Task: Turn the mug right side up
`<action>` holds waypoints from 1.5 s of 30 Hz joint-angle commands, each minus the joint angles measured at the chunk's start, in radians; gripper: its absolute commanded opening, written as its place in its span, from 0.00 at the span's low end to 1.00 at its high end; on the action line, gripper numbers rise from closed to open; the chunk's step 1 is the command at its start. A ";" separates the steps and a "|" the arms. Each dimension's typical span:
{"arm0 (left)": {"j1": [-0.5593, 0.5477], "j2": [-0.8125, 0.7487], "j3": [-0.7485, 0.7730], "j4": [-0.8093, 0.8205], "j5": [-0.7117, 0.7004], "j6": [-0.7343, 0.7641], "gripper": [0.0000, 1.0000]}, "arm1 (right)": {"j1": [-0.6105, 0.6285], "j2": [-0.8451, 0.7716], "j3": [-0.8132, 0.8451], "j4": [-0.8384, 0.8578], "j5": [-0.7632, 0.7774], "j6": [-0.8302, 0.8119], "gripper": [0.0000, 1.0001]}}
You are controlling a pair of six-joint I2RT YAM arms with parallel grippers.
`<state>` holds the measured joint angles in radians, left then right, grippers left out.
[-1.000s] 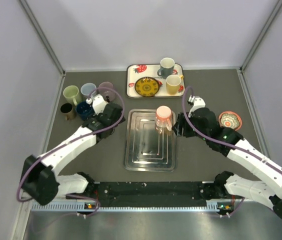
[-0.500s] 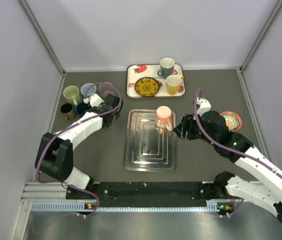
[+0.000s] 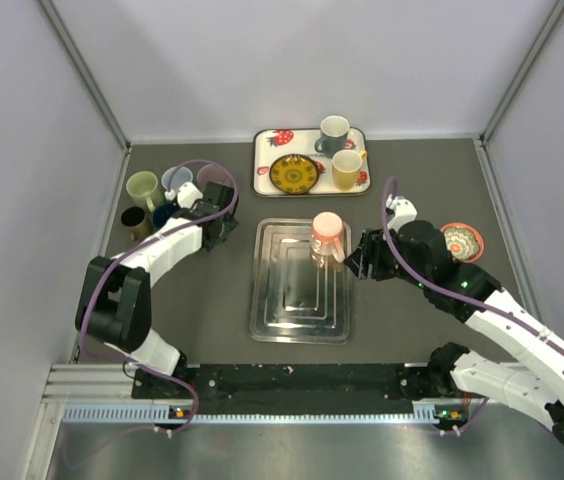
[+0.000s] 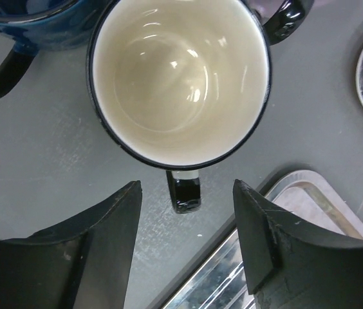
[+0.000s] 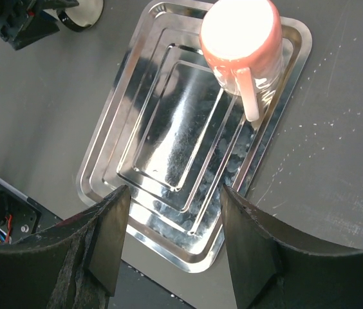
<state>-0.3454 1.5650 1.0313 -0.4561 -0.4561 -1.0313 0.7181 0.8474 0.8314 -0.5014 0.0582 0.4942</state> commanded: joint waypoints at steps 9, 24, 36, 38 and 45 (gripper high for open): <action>0.020 0.041 0.061 0.048 0.003 0.017 0.50 | 0.009 0.005 -0.006 0.043 -0.006 0.000 0.58; 0.052 0.064 0.059 0.063 0.039 0.040 0.19 | 0.009 0.010 -0.018 0.043 0.000 0.001 0.58; 0.052 -0.101 -0.003 0.065 0.166 0.157 0.00 | 0.009 0.001 -0.015 0.043 -0.018 0.006 0.57; 0.048 -0.176 -0.025 0.054 0.184 0.162 0.00 | 0.009 -0.002 -0.015 0.047 -0.026 0.007 0.57; -0.001 -0.466 -0.093 -0.004 0.358 0.240 0.00 | 0.009 0.001 -0.015 0.107 -0.107 0.000 0.55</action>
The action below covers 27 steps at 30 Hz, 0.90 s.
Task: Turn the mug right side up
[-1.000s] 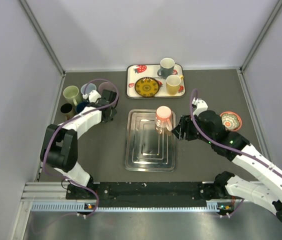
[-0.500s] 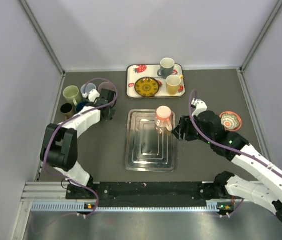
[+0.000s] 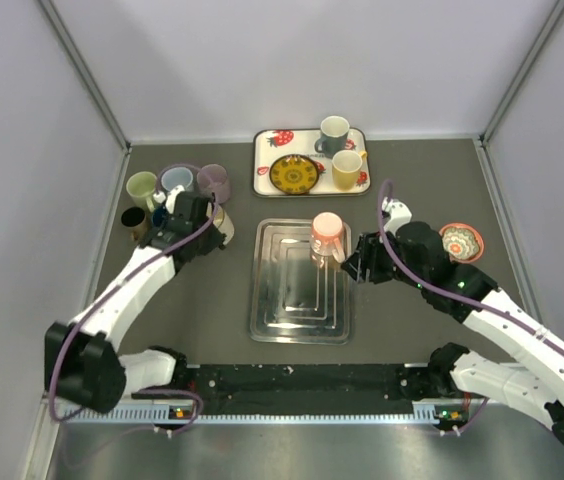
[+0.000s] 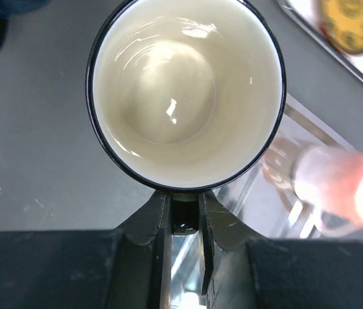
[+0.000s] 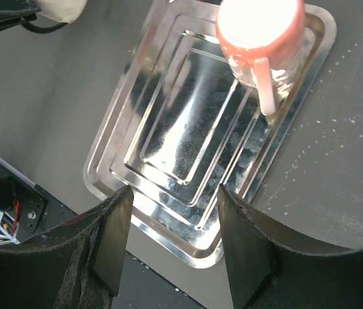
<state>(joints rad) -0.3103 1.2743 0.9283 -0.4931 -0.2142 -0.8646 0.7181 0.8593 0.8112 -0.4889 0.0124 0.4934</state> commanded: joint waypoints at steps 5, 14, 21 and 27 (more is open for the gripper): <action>-0.072 -0.399 -0.096 0.247 0.453 0.076 0.00 | 0.009 -0.098 -0.076 0.300 -0.178 0.072 0.56; -0.116 -0.625 -0.290 0.787 0.664 -0.175 0.00 | 0.009 -0.088 -0.196 0.778 -0.538 0.446 0.64; -0.180 -0.612 -0.367 1.048 0.636 -0.326 0.00 | 0.009 -0.014 -0.288 1.067 -0.568 0.597 0.76; -0.266 -0.557 -0.382 1.151 0.587 -0.358 0.00 | 0.009 0.059 -0.293 1.260 -0.551 0.645 0.75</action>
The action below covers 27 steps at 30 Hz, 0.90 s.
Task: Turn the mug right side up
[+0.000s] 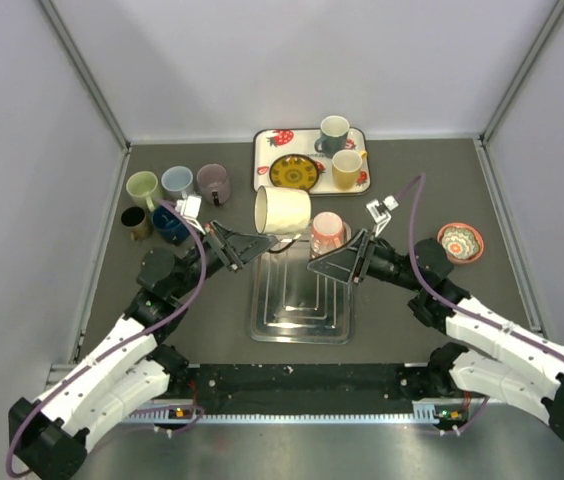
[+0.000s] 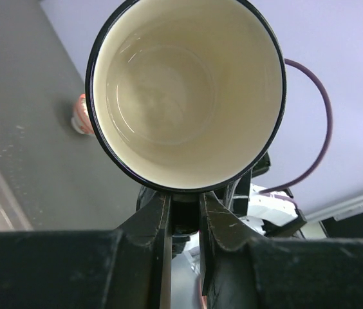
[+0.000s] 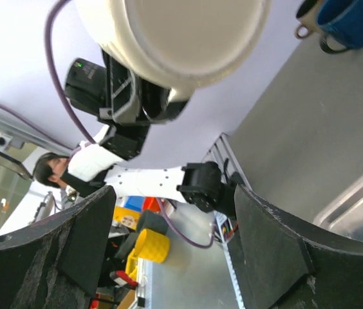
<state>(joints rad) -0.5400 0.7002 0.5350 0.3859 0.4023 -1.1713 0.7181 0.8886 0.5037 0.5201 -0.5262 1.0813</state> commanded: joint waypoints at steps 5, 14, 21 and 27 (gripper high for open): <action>-0.086 0.058 0.010 0.303 -0.048 -0.060 0.00 | 0.009 0.085 0.042 0.307 0.018 0.049 0.72; -0.144 0.093 0.014 0.280 -0.068 -0.041 0.00 | 0.009 0.167 0.073 0.394 0.038 0.066 0.64; -0.166 0.104 0.006 0.268 -0.069 -0.039 0.00 | 0.009 0.208 0.107 0.439 0.037 0.101 0.58; -0.173 0.114 0.014 0.266 -0.046 -0.039 0.00 | 0.009 0.245 0.113 0.494 0.041 0.150 0.42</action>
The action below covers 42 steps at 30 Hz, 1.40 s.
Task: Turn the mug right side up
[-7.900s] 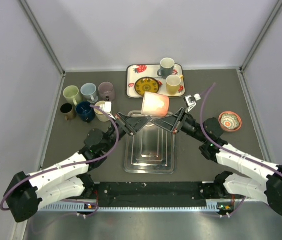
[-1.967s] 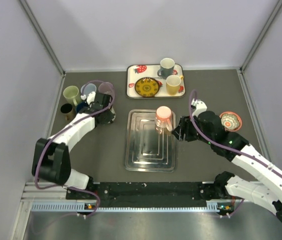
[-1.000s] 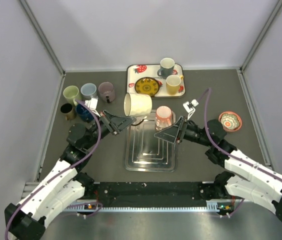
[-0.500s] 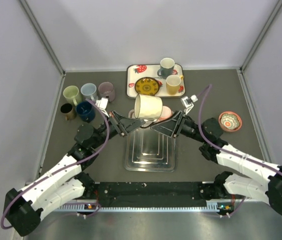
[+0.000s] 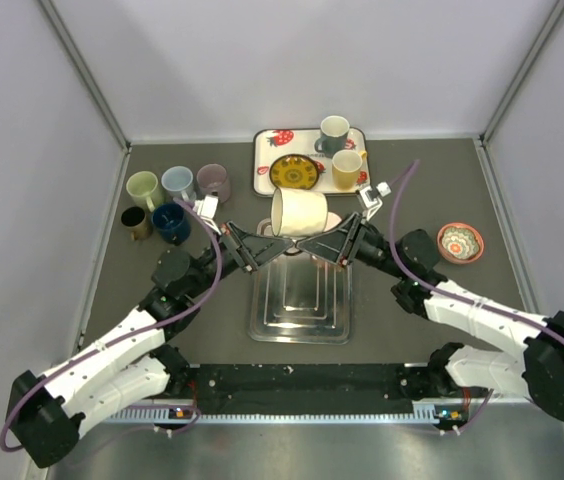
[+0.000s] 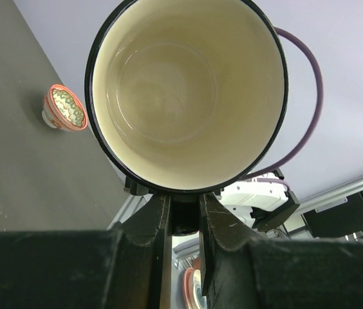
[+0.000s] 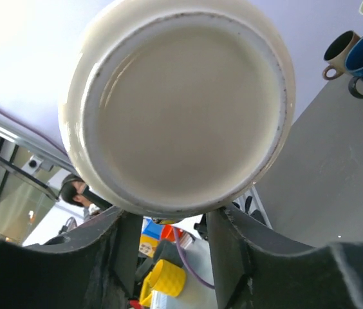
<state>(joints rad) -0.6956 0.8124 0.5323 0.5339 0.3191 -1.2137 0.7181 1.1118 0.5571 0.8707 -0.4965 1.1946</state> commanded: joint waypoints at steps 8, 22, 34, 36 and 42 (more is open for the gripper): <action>-0.019 -0.016 -0.003 0.110 0.055 0.005 0.00 | 0.007 0.074 0.061 0.258 0.012 0.103 0.05; -0.019 -0.124 -0.071 0.006 -0.101 0.075 0.48 | 0.009 -0.047 0.136 -0.099 -0.022 -0.099 0.00; 0.005 -0.284 0.032 -0.542 -0.348 0.276 0.64 | 0.030 -0.136 0.368 -0.827 0.082 -0.511 0.00; 0.011 -0.324 0.043 -0.652 -0.468 0.287 0.67 | 0.030 -0.132 0.437 -0.910 0.102 -0.576 0.00; 0.015 -0.436 0.063 -0.935 -0.694 0.292 0.68 | 0.050 -0.024 0.596 -1.145 0.203 -0.685 0.00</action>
<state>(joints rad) -0.6853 0.4133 0.5415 -0.1207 -0.1478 -0.9607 0.7383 1.0389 1.0111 -0.1284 -0.3866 0.6598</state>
